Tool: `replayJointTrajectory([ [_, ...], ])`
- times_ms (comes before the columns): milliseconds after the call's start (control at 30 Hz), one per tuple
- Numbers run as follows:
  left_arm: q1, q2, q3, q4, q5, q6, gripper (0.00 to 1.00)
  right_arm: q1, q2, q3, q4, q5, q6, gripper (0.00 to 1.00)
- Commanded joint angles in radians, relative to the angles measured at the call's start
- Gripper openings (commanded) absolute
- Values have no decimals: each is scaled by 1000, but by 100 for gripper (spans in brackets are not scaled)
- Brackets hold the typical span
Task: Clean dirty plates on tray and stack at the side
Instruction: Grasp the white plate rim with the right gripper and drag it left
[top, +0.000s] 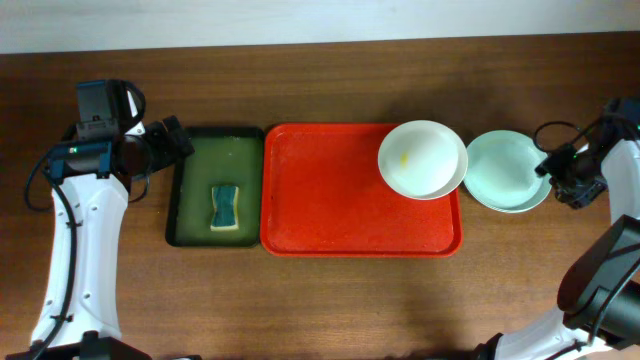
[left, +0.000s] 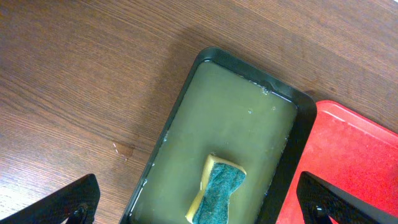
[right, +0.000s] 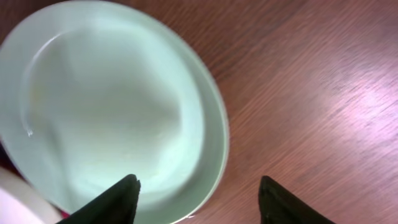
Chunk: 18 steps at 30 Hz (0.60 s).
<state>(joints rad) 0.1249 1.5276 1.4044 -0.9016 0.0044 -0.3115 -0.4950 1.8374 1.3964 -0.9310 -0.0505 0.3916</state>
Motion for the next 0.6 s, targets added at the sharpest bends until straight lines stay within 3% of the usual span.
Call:
replayJointTrajectory([
  [0, 2, 3, 3, -2, 8, -11, 99, 69, 4, -8, 0, 9, -3, 67],
  [233, 3, 3, 3, -2, 8, -10, 99, 305, 4, -18, 21, 11, -179, 68],
  [267, 3, 3, 3, -2, 8, -10, 100, 336, 4, -28, 35, 32, -178, 70],
  [333, 2, 3, 3, -2, 8, -11, 99, 369, 4, -51, 68, 94, -178, 86],
  [367, 3, 3, 3, -2, 8, -10, 99, 380, 4, -69, 93, 124, -178, 89],
  [567, 3, 3, 3, -2, 8, -10, 99, 385, 4, -190, 262, 124, -177, 61],
])
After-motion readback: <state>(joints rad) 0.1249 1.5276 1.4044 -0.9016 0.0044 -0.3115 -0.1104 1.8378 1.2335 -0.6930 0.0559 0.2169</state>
